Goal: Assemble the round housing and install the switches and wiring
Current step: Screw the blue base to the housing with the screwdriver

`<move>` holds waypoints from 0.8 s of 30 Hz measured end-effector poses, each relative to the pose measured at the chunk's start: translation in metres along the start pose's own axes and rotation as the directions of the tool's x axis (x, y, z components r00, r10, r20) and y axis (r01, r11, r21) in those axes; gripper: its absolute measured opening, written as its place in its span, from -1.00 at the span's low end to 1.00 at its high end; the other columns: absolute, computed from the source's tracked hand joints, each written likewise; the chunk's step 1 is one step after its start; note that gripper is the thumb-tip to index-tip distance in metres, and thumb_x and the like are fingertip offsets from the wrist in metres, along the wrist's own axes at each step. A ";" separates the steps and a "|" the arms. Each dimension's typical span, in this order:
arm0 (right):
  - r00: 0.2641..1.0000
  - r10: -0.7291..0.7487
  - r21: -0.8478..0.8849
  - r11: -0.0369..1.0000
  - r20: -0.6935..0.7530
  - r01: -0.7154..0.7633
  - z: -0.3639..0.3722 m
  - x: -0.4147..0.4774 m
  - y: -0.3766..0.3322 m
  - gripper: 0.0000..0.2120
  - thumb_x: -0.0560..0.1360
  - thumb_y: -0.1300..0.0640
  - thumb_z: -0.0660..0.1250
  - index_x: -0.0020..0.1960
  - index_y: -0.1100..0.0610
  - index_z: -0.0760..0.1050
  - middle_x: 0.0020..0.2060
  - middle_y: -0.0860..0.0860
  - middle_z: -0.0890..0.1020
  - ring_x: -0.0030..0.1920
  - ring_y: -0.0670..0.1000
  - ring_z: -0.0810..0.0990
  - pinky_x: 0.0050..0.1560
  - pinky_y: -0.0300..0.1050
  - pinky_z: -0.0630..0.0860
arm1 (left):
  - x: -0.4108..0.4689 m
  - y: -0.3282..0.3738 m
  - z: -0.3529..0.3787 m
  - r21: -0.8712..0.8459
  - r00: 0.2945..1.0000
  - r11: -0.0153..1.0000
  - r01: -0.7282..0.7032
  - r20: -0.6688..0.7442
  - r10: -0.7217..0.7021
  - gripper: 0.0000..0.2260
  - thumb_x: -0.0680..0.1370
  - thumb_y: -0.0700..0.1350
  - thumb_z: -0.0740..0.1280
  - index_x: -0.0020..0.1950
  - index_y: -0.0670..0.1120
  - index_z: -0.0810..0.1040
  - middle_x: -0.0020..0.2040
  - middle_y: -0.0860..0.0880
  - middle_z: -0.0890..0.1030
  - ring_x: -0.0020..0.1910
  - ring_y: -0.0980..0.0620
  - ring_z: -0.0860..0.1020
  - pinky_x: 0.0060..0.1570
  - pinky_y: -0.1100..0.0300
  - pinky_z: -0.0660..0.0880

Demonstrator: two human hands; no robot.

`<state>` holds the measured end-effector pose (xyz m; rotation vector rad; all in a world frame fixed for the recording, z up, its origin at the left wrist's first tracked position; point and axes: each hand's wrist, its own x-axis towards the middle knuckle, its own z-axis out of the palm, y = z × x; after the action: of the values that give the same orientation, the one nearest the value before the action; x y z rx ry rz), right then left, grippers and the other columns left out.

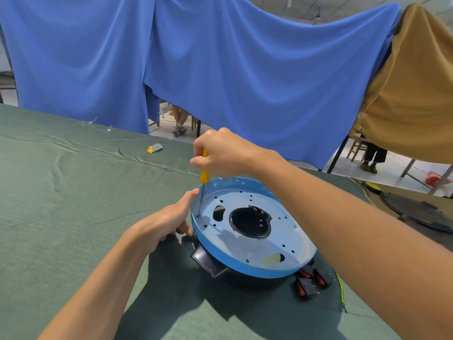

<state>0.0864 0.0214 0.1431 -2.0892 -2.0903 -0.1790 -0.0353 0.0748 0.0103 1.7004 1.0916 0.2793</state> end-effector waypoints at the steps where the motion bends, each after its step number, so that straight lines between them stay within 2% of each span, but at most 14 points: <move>1: 1.000 -0.004 -0.004 1.000 0.002 0.004 0.001 -0.001 0.000 -0.81 0.56 0.00 0.27 -0.17 0.07 0.50 -0.17 0.03 0.56 -0.11 0.09 0.54 -0.30 -0.11 0.36 | 0.000 0.000 0.001 0.012 1.000 1.000 -0.015 -0.001 0.015 -0.28 0.48 0.49 -0.10 -0.09 -0.02 0.63 -0.14 -0.05 0.65 -0.18 0.05 0.43 -0.03 0.10 0.27; 3: 1.000 -0.013 -0.019 1.000 0.017 0.013 0.005 -0.003 0.001 -0.79 0.56 -0.01 0.27 -0.15 0.10 0.51 -0.11 0.06 0.58 -0.09 0.10 0.54 -0.30 -0.11 0.38 | 0.000 -0.001 0.003 0.035 0.998 0.998 -0.059 0.003 0.059 -0.37 0.54 0.41 -0.09 -0.07 0.05 0.64 -0.10 -0.06 0.69 -0.11 0.08 0.49 -0.02 0.13 0.27; 6: 1.000 -0.016 -0.008 1.000 0.021 0.016 0.008 -0.004 0.000 -0.80 0.57 -0.01 0.26 -0.12 0.10 0.53 -0.08 0.08 0.59 -0.06 0.11 0.54 -0.18 -0.04 0.48 | 0.000 -0.003 0.002 0.066 0.994 0.992 -0.108 0.001 0.108 -0.38 0.59 0.35 -0.07 -0.06 0.02 0.68 -0.12 -0.04 0.71 -0.05 0.05 0.57 -0.01 0.12 0.34; 10: 0.999 -0.034 -0.030 0.999 0.016 0.034 0.008 -0.005 -0.002 -0.76 0.57 -0.02 0.26 -0.09 0.13 0.56 -0.10 0.07 0.60 -0.08 0.10 0.54 -0.17 -0.02 0.49 | 0.000 -0.004 0.003 0.138 0.988 0.984 -0.110 -0.090 0.123 -0.32 0.57 0.35 0.00 -0.28 -0.08 0.71 -0.27 0.00 0.69 -0.11 0.02 0.59 -0.02 0.07 0.40; 12: 0.999 -0.043 -0.040 0.998 0.023 0.043 0.009 -0.006 -0.002 -0.76 0.57 -0.03 0.26 -0.09 0.12 0.56 -0.11 0.06 0.60 -0.10 0.08 0.53 -0.20 -0.05 0.45 | 0.001 -0.004 0.002 0.210 0.971 0.973 -0.097 -0.193 0.139 -0.36 0.57 0.34 0.07 -0.38 -0.11 0.60 -0.35 -0.01 0.63 -0.23 0.03 0.57 -0.22 0.11 0.39; 14: 0.999 -0.045 -0.034 0.998 0.029 0.046 0.010 -0.008 -0.002 -0.75 0.58 -0.02 0.26 -0.09 0.15 0.57 -0.12 0.08 0.60 -0.11 0.09 0.54 -0.20 -0.05 0.45 | 0.000 -0.003 0.001 0.264 0.946 0.958 -0.110 -0.268 0.183 -0.42 0.56 0.32 0.13 -0.43 -0.11 0.39 -0.54 0.08 0.51 -0.47 0.12 0.49 -0.39 0.15 0.29; 16: 0.999 -0.044 -0.027 0.999 0.024 0.045 0.011 -0.009 -0.002 -0.74 0.58 -0.01 0.26 -0.09 0.16 0.57 -0.14 0.08 0.61 -0.12 0.08 0.54 -0.22 -0.05 0.45 | -0.003 0.000 0.002 0.259 0.943 0.958 -0.126 -0.270 0.197 -0.46 0.57 0.28 0.16 -0.45 -0.07 0.24 -0.70 0.10 0.31 -0.67 0.16 0.32 -0.45 0.17 0.19; 17: 0.999 -0.046 -0.025 0.999 0.019 0.046 0.010 -0.009 -0.002 -0.75 0.58 -0.01 0.26 -0.09 0.15 0.57 -0.14 0.07 0.60 -0.13 0.07 0.54 -0.25 -0.06 0.44 | -0.004 0.000 0.002 0.247 0.939 0.958 -0.148 -0.270 0.214 -0.46 0.57 0.26 0.18 -0.45 -0.06 0.21 -0.71 0.09 0.26 -0.69 0.13 0.28 -0.46 0.17 0.16; 19: 0.999 -0.048 -0.030 0.998 0.008 0.049 0.010 -0.011 -0.002 -0.77 0.58 -0.03 0.26 -0.10 0.11 0.56 -0.15 0.04 0.60 -0.12 0.07 0.54 -0.24 -0.07 0.44 | -0.003 0.000 0.003 0.238 0.893 0.940 -0.246 -0.323 0.315 -0.49 0.58 0.21 0.22 -0.45 -0.06 0.24 -0.64 0.09 0.26 -0.58 0.10 0.29 -0.45 0.15 0.16; 20: 0.999 -0.046 -0.034 0.998 0.000 0.046 0.010 -0.012 -0.002 -0.77 0.57 -0.04 0.26 -0.10 0.10 0.55 -0.14 0.04 0.60 -0.12 0.07 0.54 -0.22 -0.06 0.45 | -0.003 0.001 0.002 0.228 0.849 0.921 -0.316 -0.365 0.382 -0.54 0.58 0.15 0.26 -0.43 -0.06 0.33 -0.59 0.12 0.32 -0.50 0.08 0.34 -0.43 0.15 0.21; 22: 0.999 -0.039 -0.047 0.998 -0.013 0.038 0.011 -0.013 -0.003 -0.75 0.58 -0.05 0.25 -0.09 0.11 0.55 -0.13 0.05 0.60 -0.13 0.08 0.54 -0.24 -0.05 0.44 | -0.005 0.004 0.000 0.130 0.786 0.888 -0.442 -0.421 0.453 -0.80 0.57 -0.06 0.31 -0.25 -0.01 0.59 -0.39 0.21 0.53 -0.29 0.18 0.52 -0.31 0.23 0.37; 23: 0.999 -0.035 -0.060 0.998 -0.021 0.033 0.012 -0.014 -0.003 -0.73 0.58 -0.05 0.24 -0.08 0.13 0.56 -0.14 0.06 0.60 -0.14 0.08 0.54 -0.27 -0.06 0.42 | -0.008 0.006 -0.002 0.087 0.777 0.874 -0.479 -0.421 0.468 -0.85 0.54 -0.15 0.30 -0.14 0.02 0.64 -0.24 0.21 0.61 -0.17 0.22 0.57 -0.22 0.27 0.42; 24: 0.999 -0.028 -0.080 0.996 -0.033 0.025 0.013 -0.014 -0.003 -0.72 0.58 -0.05 0.23 -0.07 0.14 0.56 -0.15 0.07 0.60 -0.14 0.10 0.55 -0.28 -0.07 0.39 | -0.009 0.007 -0.003 0.072 0.777 0.860 -0.506 -0.395 0.490 -0.80 0.51 -0.21 0.30 -0.10 0.06 0.65 -0.15 0.20 0.64 -0.09 0.22 0.58 -0.16 0.27 0.44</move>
<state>0.0825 0.0103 0.1275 -2.0880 -2.1255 -0.3046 -0.0389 0.0693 0.0204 1.9281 0.8836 1.0250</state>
